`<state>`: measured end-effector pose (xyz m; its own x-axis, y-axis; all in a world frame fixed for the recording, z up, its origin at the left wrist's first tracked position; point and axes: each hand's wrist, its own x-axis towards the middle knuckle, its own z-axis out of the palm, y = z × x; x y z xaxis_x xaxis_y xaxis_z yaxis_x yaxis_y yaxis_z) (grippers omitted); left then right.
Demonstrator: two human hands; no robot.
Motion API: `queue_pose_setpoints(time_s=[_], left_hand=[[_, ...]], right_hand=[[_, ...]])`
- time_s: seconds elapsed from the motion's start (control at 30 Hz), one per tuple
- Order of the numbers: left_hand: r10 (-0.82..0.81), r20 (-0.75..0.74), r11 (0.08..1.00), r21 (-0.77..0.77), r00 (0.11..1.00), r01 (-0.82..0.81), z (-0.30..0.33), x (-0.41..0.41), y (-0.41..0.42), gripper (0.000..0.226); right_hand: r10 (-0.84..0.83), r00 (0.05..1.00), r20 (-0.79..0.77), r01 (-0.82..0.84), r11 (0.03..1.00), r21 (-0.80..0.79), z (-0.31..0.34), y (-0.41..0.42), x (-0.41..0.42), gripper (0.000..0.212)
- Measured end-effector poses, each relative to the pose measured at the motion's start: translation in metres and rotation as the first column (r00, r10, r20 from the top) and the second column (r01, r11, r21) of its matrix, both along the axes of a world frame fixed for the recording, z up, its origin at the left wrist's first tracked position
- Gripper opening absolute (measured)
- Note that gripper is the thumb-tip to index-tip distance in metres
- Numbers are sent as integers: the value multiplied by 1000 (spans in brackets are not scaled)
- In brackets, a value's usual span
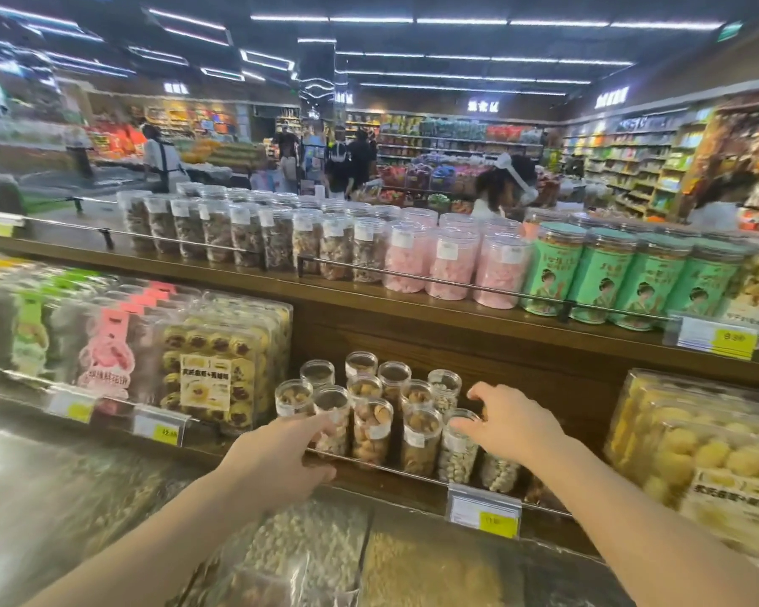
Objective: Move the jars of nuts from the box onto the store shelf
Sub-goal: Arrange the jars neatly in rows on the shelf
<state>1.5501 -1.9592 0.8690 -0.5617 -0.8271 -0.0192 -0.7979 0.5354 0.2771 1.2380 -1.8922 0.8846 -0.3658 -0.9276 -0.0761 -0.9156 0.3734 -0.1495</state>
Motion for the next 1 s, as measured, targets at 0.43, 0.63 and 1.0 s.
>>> queue_pose_setpoints(time_s=[0.43,0.63,1.0], left_hand=[[-150,-149,987,30,977,157,-9,41,-113,32],[-74,-298,996,30,952,87,-38,-19,-197,36],[43,-225,998,50,973,-32,-88,-62,-224,43]], right_hand=[[-124,990,72,125,992,-3,-11,-52,86,71],[-142,989,46,145,988,-58,-24,-83,110,59],[-124,990,74,138,963,-232,-53,-198,112,44]])
